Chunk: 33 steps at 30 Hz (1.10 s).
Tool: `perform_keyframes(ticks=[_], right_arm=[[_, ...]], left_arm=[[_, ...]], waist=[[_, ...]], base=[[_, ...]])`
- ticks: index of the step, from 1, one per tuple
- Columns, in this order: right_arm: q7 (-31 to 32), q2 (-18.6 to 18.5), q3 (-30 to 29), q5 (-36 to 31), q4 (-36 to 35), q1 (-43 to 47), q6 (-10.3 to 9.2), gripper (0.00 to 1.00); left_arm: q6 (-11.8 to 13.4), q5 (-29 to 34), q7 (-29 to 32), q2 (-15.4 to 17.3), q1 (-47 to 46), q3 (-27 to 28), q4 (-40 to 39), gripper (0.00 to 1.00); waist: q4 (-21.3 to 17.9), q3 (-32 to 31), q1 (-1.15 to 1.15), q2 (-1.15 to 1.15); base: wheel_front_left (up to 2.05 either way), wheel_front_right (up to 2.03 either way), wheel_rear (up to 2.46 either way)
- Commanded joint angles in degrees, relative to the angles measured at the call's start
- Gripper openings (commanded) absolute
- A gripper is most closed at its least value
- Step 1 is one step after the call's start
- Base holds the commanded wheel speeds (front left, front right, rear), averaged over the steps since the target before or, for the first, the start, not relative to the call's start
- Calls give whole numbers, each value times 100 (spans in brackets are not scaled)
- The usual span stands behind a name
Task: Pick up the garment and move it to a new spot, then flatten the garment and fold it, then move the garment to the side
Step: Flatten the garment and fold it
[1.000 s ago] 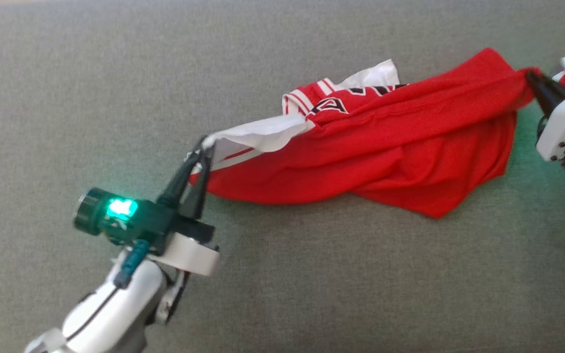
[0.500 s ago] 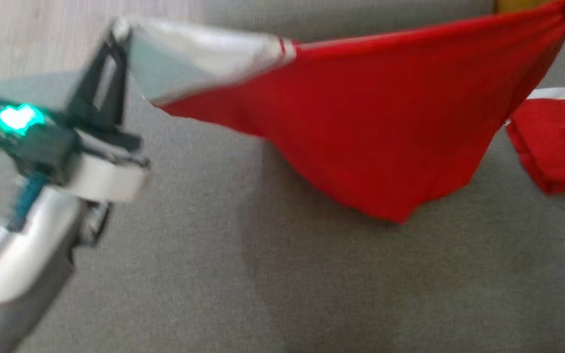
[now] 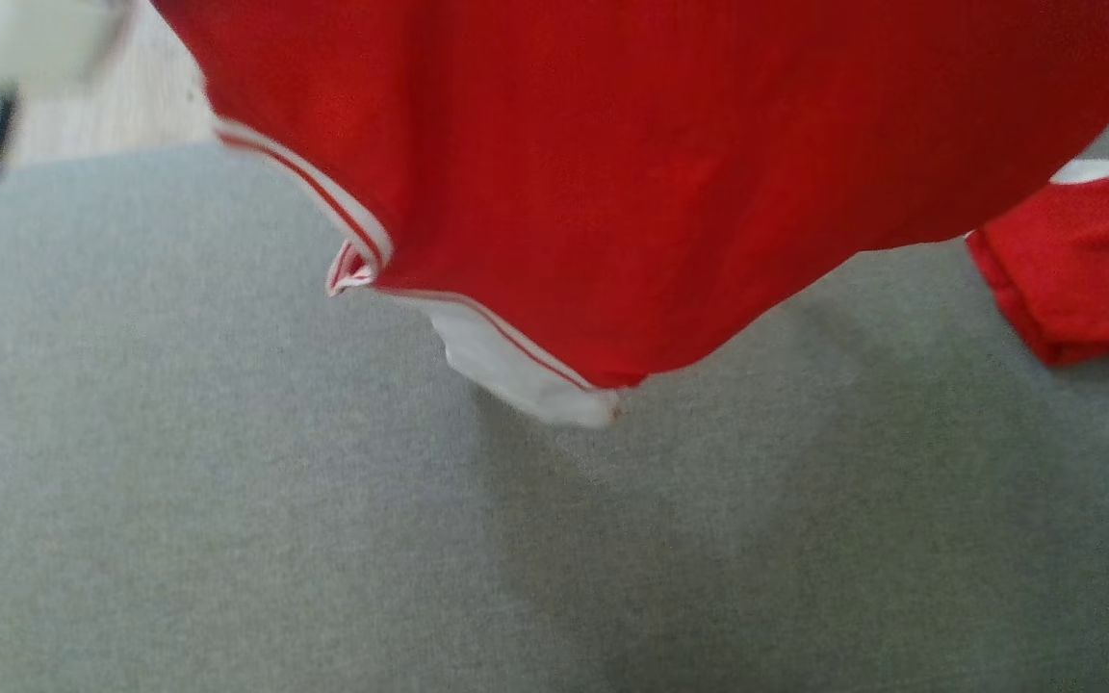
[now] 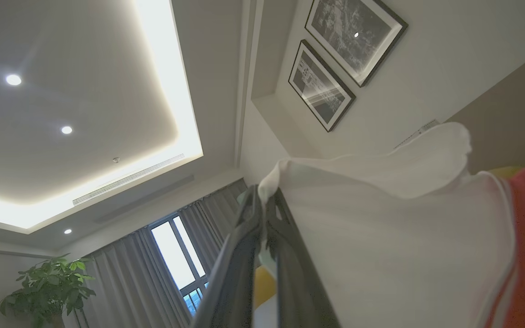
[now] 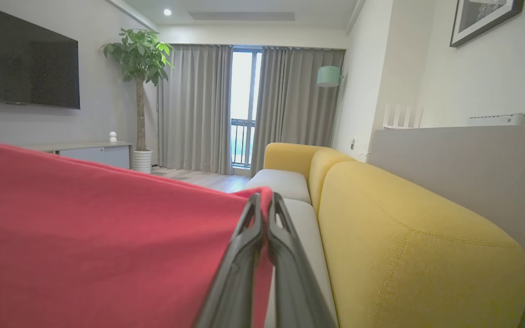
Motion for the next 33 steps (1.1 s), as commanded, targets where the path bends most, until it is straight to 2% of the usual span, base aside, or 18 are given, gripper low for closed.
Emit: perform_keyframes(ticks=[1,4,5,9,13,17,24,33], right_arm=[[59,-6,-60,-55,-128,-150,-5,0],[231,197,-28,-281,-15,-557,-5,0],[266,344,32,-453,127,-877,-5,0],[115,634,238,-864,543,-1554,-5,0],[-329,862,358,-1157,1053,-2227,-5,0],[-1023,943,361,-1517,1526,-2816,-5,0],[-1429,821,906,-1547,1938,-3060,-5,0],[-1706,686,1450,-1126,2228,-2382,-5,0]], left_arm=[[-28,43,79,191,-388,301,24,0],[-293,175,128,12,-1012,174,612,0],[-462,302,107,-112,-1430,74,1068,0],[-677,569,-125,-385,-2272,-46,2046,0],[-651,868,-560,-606,-3035,-78,2891,0],[-510,1028,-1000,-781,-3558,-10,3415,0],[-624,999,-1169,-841,-3386,8,3483,0],[-582,717,-1175,-647,-1762,168,2525,0]], waist=[[33,186,0,0],[76,538,0,0],[109,812,0,0],[177,1378,0,0],[222,1825,0,0],[301,2091,0,0],[465,2400,0,0],[544,2432,0,0]], base=[[0,0,0],[0,0,0],[0,0,0],[0,0,0],[0,0,0],[0,0,0],[0,0,0],[0,0,0]])
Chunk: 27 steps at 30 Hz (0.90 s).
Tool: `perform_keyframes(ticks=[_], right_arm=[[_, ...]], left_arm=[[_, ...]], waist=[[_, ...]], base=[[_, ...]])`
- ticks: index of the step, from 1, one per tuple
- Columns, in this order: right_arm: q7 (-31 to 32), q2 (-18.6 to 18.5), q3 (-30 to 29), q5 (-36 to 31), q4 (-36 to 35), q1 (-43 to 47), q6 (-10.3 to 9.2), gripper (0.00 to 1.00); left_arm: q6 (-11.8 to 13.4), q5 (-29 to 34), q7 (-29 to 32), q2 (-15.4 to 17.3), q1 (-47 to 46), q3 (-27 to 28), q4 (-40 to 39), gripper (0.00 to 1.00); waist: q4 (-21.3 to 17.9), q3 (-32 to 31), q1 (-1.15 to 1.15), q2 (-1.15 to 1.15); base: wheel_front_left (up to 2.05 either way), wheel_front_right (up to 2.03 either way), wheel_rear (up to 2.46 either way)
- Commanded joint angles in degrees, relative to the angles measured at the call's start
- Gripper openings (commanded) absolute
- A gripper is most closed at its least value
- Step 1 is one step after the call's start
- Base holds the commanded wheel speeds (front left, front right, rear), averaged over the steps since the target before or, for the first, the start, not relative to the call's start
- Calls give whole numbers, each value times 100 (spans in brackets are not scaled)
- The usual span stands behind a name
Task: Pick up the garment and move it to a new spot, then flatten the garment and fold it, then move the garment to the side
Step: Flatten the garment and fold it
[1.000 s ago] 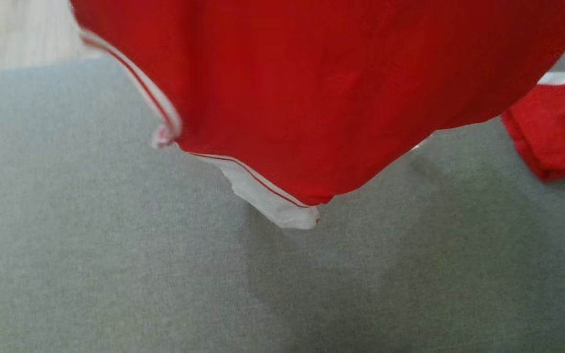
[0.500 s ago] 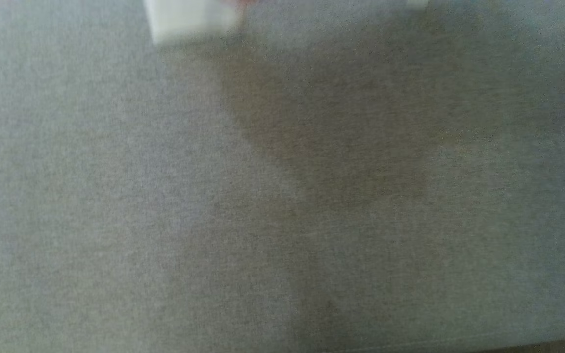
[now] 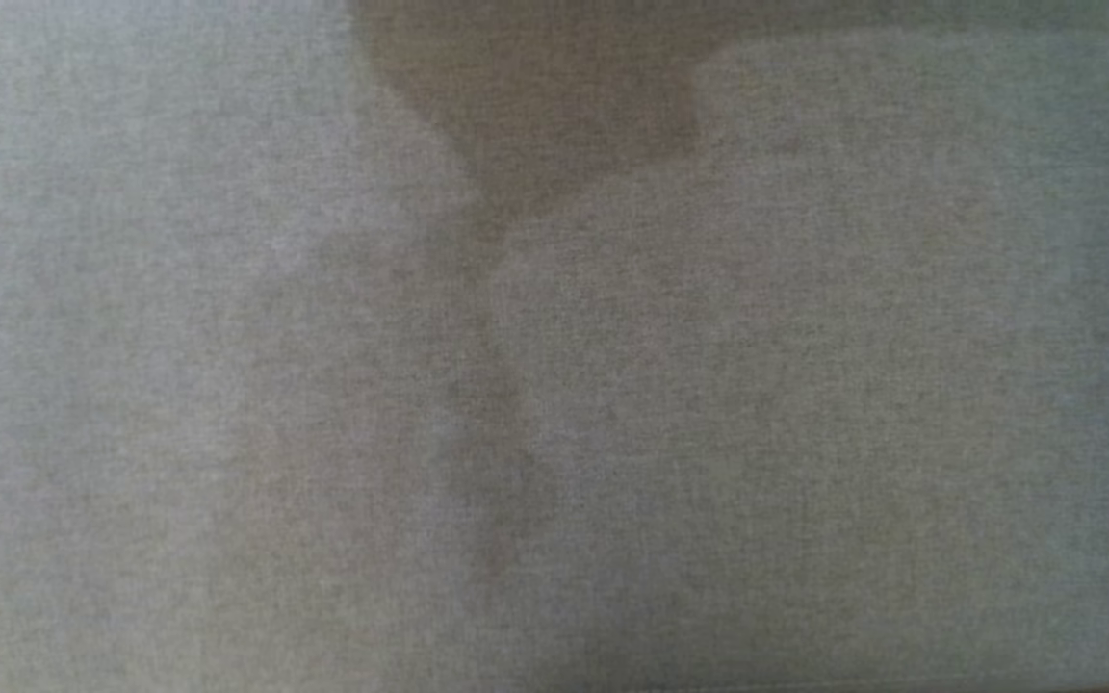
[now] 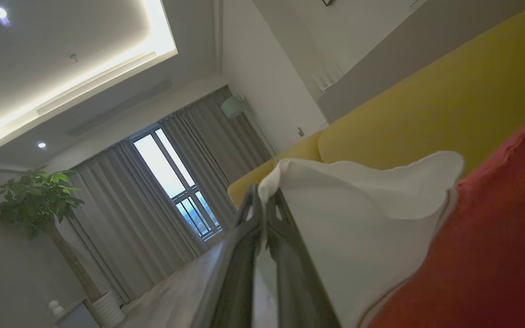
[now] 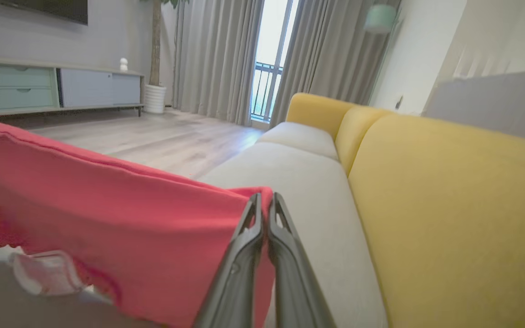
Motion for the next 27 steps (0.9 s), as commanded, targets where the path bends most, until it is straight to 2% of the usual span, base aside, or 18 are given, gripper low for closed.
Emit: perform_keyframes(ticks=[1,7,8,14,19,27], right_arm=[[-86,-130,-11,95,-85,234,-5,0],[-152,-288,62,530,-251,1414,-5,0],[-155,-366,-29,636,-453,1872,-5,0],[-156,-556,-404,755,-1017,3192,-5,0],[-157,-627,-604,784,-1297,4065,-5,0],[-157,-630,-897,807,-1545,5244,-5,0]], left_arm=[[47,-53,-20,340,3,253,-272,0],[319,-414,-21,698,1907,454,-1295,0],[439,-509,-21,869,2587,492,-1668,0],[972,-714,-21,1286,4428,526,-2703,0],[1339,-1017,28,1431,5762,418,-3247,0],[1690,-1410,7,1432,7376,211,-3539,0]], waist=[[7,-87,-1,0],[-5,-615,-1,0],[-27,-811,-1,0],[-126,-1338,-1,0],[-181,-1683,-1,0],[-225,-2078,-1,0]], base=[[0,0,0],[0,0,0],[0,0,0],[0,0,0],[0,0,0],[0,0,0]])
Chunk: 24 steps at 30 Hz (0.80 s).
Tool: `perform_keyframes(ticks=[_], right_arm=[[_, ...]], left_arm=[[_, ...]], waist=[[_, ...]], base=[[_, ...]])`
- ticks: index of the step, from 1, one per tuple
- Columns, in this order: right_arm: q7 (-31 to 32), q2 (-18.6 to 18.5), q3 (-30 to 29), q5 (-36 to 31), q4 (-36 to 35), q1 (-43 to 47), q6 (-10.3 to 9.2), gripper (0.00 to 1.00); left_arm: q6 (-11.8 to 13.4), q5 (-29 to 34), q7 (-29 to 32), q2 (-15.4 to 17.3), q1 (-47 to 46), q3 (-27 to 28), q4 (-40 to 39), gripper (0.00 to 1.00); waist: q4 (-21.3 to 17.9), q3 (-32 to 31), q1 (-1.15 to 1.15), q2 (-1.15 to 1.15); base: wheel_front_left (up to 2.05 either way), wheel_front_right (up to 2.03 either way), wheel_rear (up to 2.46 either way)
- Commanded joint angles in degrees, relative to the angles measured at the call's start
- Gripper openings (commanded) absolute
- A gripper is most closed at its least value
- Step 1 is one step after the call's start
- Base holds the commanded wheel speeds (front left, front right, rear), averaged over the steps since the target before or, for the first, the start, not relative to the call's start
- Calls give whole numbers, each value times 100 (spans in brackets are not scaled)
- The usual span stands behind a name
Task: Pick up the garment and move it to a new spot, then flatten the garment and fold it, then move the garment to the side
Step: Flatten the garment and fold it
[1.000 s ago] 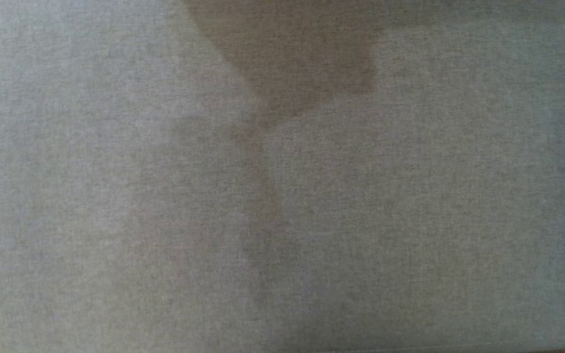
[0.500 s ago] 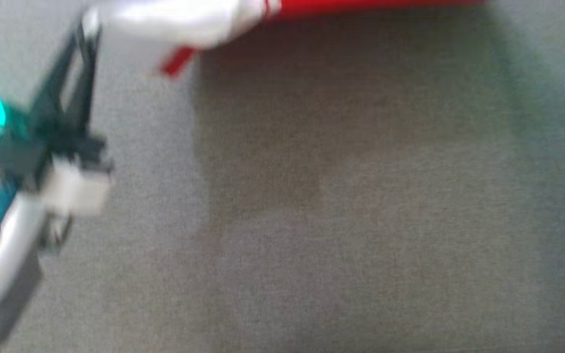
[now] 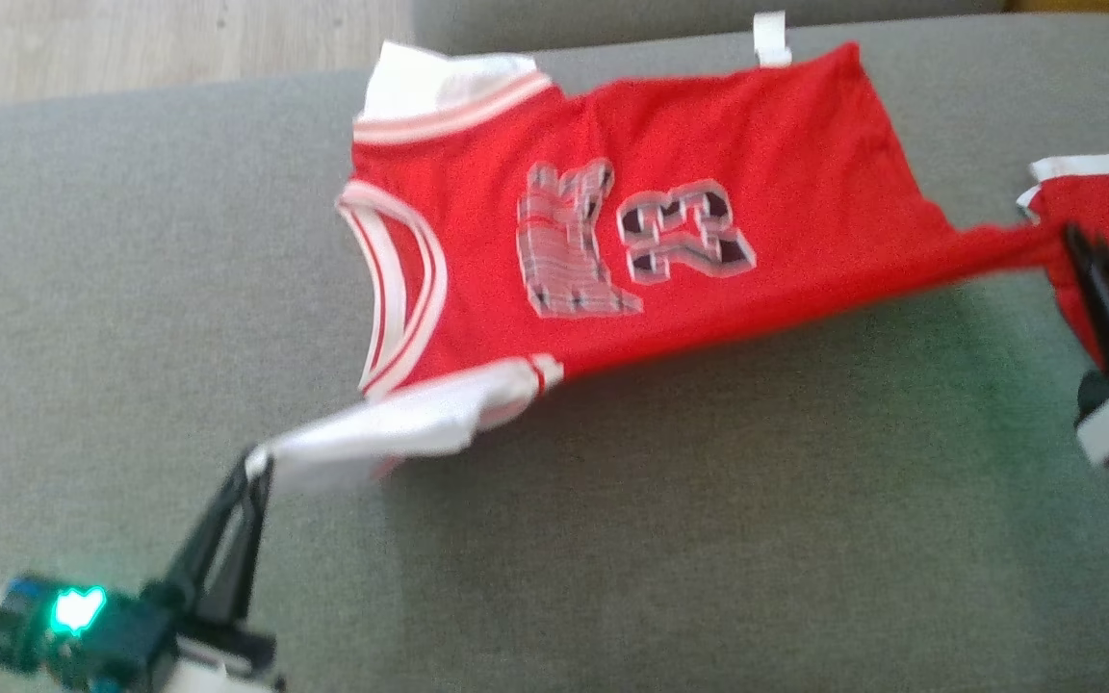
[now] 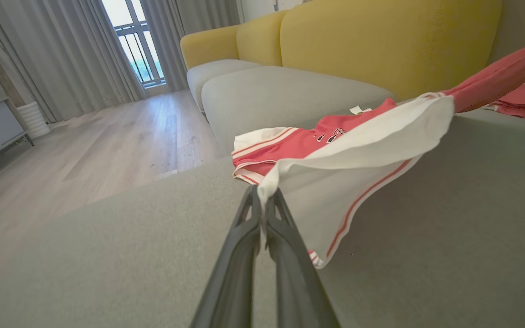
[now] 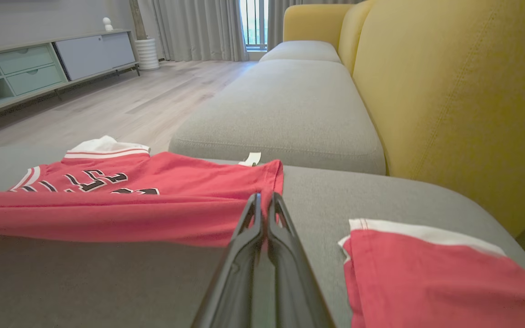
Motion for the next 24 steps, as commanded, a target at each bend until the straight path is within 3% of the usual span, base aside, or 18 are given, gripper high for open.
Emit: perform_keyframes(ticks=[1,7,15,24], right_arm=[[-63,-256,-113,62,-124,155,-5,0],[-63,-255,-422,47,-358,779,-5,0],[5,-132,-392,39,-327,835,-5,0],[189,146,-139,67,137,139,-5,0]], left_arm=[[86,-44,-37,215,-102,231,-163,0],[80,-183,-42,132,288,103,-252,0],[-127,-168,90,-17,-177,30,-8,0],[-710,56,62,-499,-1615,-50,982,0]], waist=[[-8,-69,2,-1],[-8,-84,2,-1],[-22,173,2,-1],[53,715,2,-1]], base=[[0,0,0],[0,0,0],[0,0,0],[0,0,0]])
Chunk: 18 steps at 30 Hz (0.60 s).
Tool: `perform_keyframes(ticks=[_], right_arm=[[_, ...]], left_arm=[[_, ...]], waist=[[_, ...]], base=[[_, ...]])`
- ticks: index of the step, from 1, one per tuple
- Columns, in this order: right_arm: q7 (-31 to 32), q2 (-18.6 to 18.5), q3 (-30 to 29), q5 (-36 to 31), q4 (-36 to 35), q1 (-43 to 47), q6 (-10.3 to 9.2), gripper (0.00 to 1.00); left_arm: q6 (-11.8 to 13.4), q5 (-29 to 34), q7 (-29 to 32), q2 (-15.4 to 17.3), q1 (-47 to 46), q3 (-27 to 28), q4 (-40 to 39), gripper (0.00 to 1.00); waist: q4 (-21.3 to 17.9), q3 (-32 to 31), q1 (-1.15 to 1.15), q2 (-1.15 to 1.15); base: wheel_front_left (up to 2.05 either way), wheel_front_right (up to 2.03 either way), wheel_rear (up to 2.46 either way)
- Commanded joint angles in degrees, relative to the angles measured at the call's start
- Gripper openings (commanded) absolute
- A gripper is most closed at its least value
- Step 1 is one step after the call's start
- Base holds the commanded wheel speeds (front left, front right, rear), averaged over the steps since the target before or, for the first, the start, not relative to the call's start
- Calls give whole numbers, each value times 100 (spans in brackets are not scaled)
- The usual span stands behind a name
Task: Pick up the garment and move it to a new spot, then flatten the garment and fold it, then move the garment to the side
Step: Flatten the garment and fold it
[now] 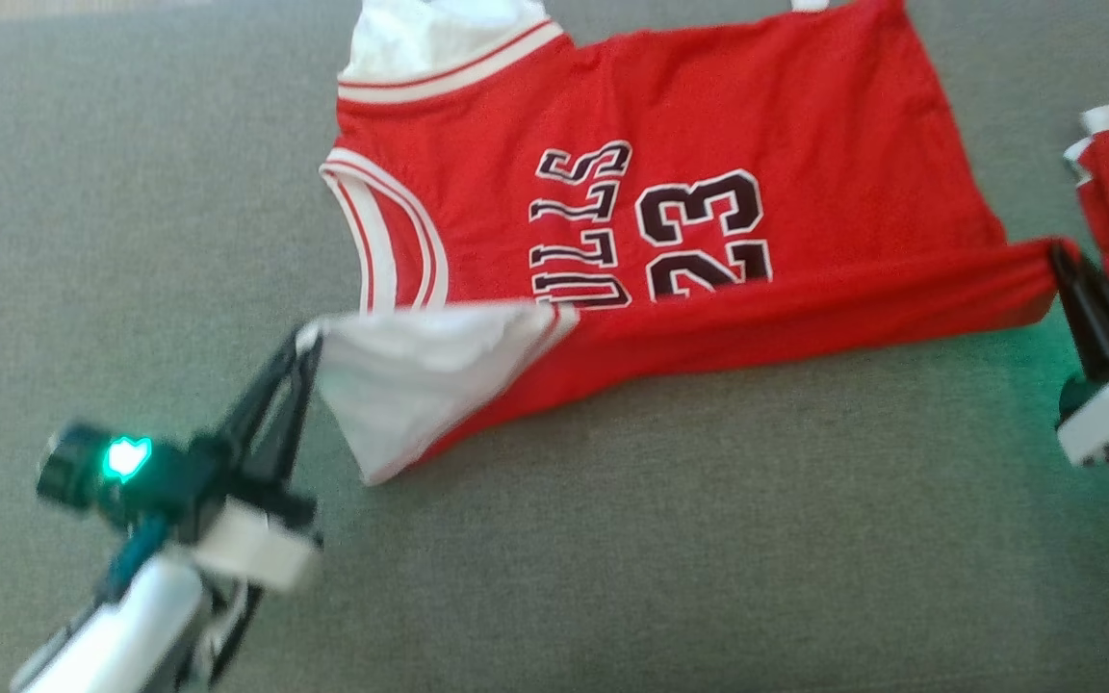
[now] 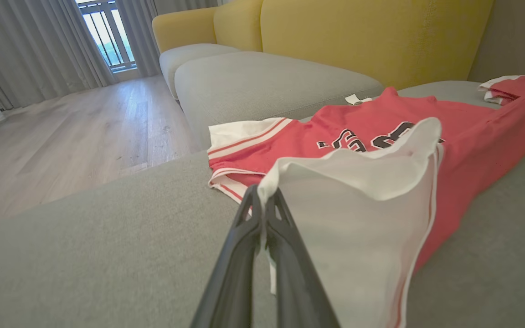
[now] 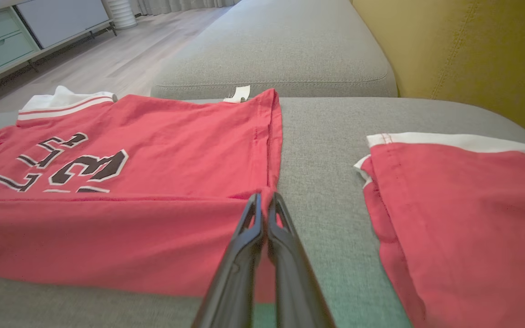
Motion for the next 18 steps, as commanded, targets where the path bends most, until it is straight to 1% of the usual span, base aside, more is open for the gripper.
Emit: perform_keyframes(ticks=[1,7,10,11,12,13,15,18], right_arm=[[-28,-141,60,28,-18,-155,-5,0],[-20,-94,338,44,313,-805,-5,0],[-19,-36,509,58,479,-1096,-5,0],[-26,-11,565,55,542,-1174,-5,18],[-37,13,611,55,608,-1247,-5,56],[-102,60,619,28,771,-1382,-5,100],[-169,125,612,16,897,-1453,-5,100],[-238,202,574,-12,1002,-1439,-5,100]], left_arm=[[-62,76,-59,127,-414,235,26,0],[-420,357,-70,-63,-1432,145,868,0],[-506,392,-59,-176,-1725,117,1246,0],[-533,396,-64,-214,-1789,105,1352,4],[-557,404,-74,-246,-1844,99,1446,32],[-562,360,-92,-328,-1899,133,1623,100],[-530,320,-112,-413,-1877,160,1759,100],[-430,75,-123,-581,-1622,258,1837,100]], waist=[[52,159,-1,0],[102,511,-1,0],[110,615,-1,0],[114,629,-1,0],[116,639,-1,0],[124,640,-1,0],[126,598,-1,0],[109,474,-1,0]], base=[[0,0,0],[0,0,0],[0,0,0],[0,0,0],[0,0,0],[0,0,0],[0,0,0],[0,0,0]])
